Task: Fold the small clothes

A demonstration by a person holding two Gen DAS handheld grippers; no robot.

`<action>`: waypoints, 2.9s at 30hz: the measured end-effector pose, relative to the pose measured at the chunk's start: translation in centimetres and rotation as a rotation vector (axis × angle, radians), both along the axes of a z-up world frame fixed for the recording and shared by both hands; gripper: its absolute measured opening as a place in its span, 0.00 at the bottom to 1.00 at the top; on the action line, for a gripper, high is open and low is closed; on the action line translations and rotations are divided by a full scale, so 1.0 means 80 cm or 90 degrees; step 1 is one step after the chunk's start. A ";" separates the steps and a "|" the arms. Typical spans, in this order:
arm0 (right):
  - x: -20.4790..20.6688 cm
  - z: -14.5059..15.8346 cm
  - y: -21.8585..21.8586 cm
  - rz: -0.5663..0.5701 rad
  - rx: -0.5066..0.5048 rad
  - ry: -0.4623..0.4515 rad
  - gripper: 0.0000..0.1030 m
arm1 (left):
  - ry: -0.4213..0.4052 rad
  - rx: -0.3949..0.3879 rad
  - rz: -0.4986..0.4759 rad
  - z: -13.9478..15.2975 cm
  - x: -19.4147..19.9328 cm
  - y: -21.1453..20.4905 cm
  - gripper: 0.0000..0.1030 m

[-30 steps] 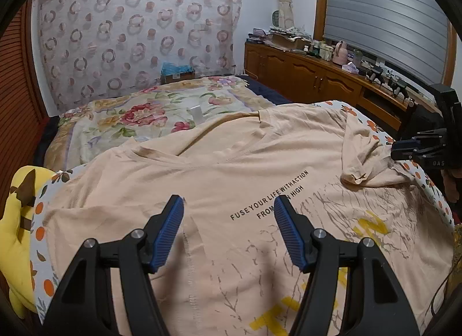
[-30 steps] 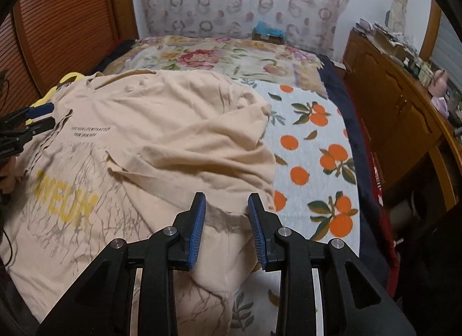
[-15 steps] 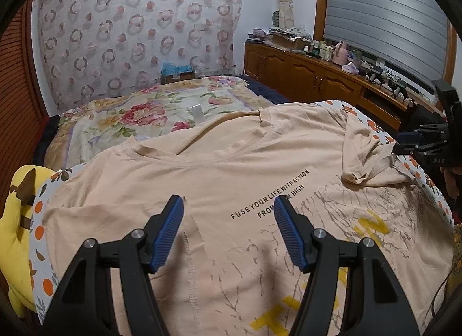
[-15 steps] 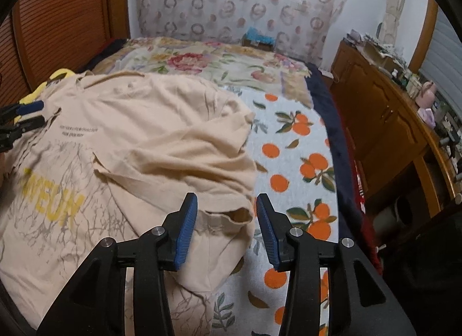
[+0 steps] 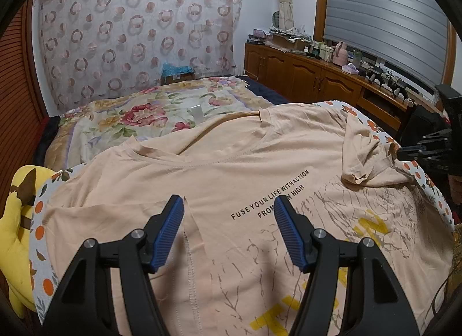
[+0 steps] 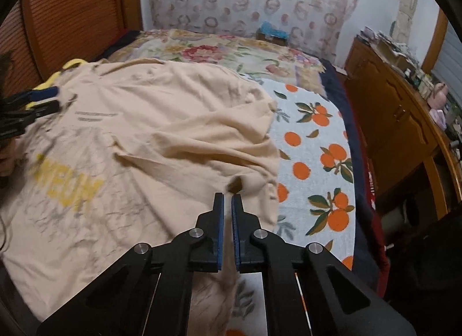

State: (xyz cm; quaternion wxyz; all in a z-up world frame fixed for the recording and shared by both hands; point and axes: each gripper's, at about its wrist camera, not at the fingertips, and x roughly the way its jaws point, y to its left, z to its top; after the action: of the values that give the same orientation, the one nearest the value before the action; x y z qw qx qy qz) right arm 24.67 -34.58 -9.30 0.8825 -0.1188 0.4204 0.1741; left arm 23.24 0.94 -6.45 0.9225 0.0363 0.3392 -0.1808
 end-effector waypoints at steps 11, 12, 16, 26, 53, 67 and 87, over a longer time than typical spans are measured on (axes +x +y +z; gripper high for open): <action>-0.051 0.027 0.012 0.035 0.019 -0.015 0.01 | -0.003 0.000 -0.001 0.004 -0.001 0.001 0.63; -0.049 0.027 0.009 0.026 0.019 -0.019 0.01 | -0.004 0.000 -0.001 0.004 -0.001 0.001 0.63; -0.031 0.026 0.001 -0.015 0.003 -0.039 0.20 | -0.003 0.000 -0.001 0.004 -0.001 0.001 0.63; 0.023 -0.005 -0.012 -0.062 -0.024 -0.011 0.20 | -0.003 0.001 0.000 0.004 -0.001 0.001 0.63; -0.092 0.001 0.031 0.074 0.062 0.018 0.20 | -0.008 -0.006 -0.025 0.015 -0.001 -0.015 0.63; -0.079 -0.032 -0.033 -0.002 0.046 -0.038 0.28 | 0.101 0.015 -0.134 0.011 0.011 -0.145 0.44; -0.080 -0.046 -0.047 -0.005 0.065 -0.031 0.30 | 0.066 0.035 -0.096 0.035 0.024 -0.157 0.00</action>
State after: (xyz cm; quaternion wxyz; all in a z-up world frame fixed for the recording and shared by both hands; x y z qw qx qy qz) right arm 18.24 -38.31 -12.94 0.8982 -0.0762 0.3897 0.1886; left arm 25.14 -11.63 -3.68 0.8863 0.0773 0.3872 -0.2418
